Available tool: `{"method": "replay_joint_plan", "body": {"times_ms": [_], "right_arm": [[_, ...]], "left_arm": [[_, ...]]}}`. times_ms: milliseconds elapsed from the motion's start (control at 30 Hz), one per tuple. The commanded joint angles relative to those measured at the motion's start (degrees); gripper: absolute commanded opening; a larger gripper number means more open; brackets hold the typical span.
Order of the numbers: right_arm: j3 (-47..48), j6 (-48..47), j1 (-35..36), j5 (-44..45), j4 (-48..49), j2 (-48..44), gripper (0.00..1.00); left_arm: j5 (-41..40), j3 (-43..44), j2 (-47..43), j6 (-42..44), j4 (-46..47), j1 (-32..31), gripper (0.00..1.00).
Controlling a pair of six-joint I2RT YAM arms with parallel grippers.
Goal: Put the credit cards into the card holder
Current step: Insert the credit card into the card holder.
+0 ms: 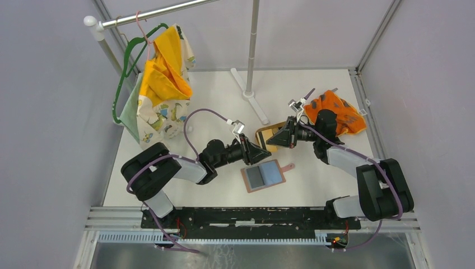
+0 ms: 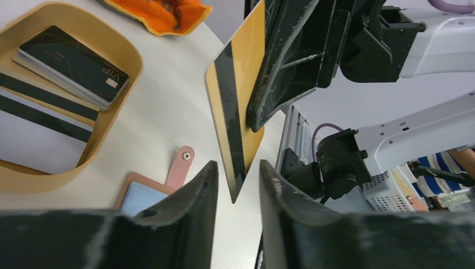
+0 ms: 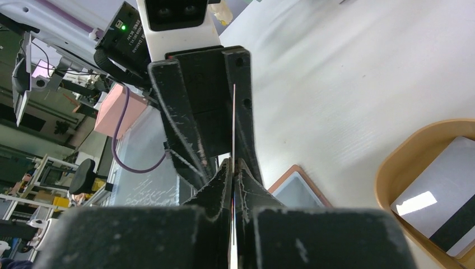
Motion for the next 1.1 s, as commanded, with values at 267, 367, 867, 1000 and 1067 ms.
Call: {"method": "replay_joint_plan", "body": {"times_ms": [267,367,867,1000,1067], "right_arm": [[2.9,-9.4,1.2,-4.7,-2.1,0.6,0.17],[7.9,-25.7,1.2,-5.9,-18.9,0.2,0.37],[13.2,-52.3,2.0,-9.1,-43.8,0.8,0.55],[13.6,-53.4,2.7,-10.8,-44.6,0.7,0.4],[13.9,-54.2,2.8,-11.5,-45.3,0.6,0.35]], "left_arm": [[4.8,0.7,-1.3,0.2,6.0,0.2,0.02],[7.0,-0.2,-2.1,1.6,4.4,0.4,0.02],[9.8,-1.5,-10.9,15.8,-17.6,0.2,0.02],[10.3,-1.2,-10.4,16.0,-17.8,0.2,0.02],[10.2,-1.2,-10.3,15.8,-17.7,0.2,0.02]]}}
